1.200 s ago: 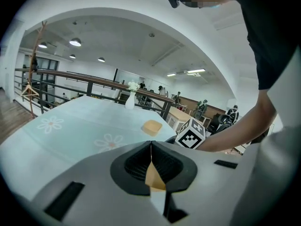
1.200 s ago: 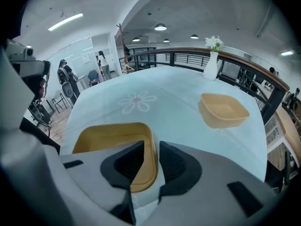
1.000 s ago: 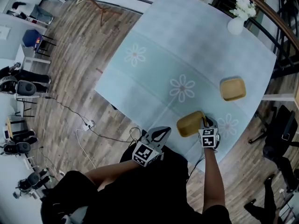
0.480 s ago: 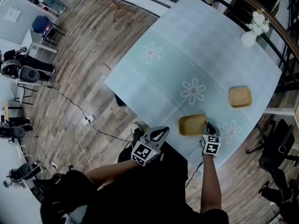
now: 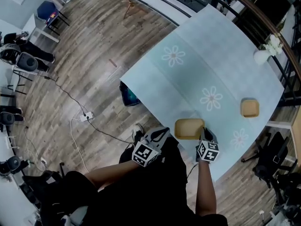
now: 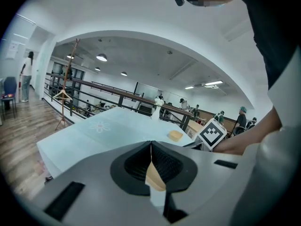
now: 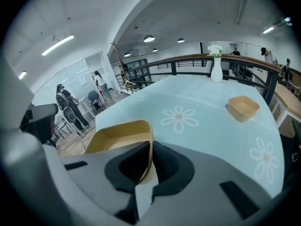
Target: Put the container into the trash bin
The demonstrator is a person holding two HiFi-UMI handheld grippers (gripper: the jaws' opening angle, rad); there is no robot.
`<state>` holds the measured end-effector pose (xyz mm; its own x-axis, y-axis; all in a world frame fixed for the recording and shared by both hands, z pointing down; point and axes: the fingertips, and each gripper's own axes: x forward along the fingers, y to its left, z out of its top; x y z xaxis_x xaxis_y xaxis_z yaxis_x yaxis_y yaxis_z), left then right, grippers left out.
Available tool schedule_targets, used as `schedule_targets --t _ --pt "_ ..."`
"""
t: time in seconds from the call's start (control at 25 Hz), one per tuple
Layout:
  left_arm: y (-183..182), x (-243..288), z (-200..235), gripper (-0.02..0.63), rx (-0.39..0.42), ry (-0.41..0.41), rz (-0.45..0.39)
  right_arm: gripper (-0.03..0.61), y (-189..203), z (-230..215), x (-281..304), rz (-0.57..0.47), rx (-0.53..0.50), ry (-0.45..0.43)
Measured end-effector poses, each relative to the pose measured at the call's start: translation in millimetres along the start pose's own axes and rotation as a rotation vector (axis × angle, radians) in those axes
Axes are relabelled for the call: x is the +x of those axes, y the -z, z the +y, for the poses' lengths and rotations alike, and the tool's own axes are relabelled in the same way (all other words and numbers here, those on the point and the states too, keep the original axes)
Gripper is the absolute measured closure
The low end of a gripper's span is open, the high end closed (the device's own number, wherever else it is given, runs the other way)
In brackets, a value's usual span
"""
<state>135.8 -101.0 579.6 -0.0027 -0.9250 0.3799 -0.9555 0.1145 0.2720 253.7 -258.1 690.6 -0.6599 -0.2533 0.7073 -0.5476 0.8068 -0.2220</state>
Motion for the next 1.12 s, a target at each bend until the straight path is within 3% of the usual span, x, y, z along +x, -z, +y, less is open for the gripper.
schedule_targets --t 0.28,0.52,0.72,1.12 --pt "-12 -66 81 0.598 -0.017 -0.04 -0.065 0.535 -4 107 16 -0.011 0.05 -0.005" --pt "5 -139 148 0.598 -0.046 -0.068 -0.081 0.535 8 211 43 0.013 0.101 -0.035" --pt "10 -202 214 0.598 -0.065 -0.144 -0.108 0.535 17 292 65 0.044 0.097 -0.076" --pt "9 -257 287 0.598 -0.111 -0.27 -0.175 0.535 -8 377 108 0.063 0.046 -0.139"
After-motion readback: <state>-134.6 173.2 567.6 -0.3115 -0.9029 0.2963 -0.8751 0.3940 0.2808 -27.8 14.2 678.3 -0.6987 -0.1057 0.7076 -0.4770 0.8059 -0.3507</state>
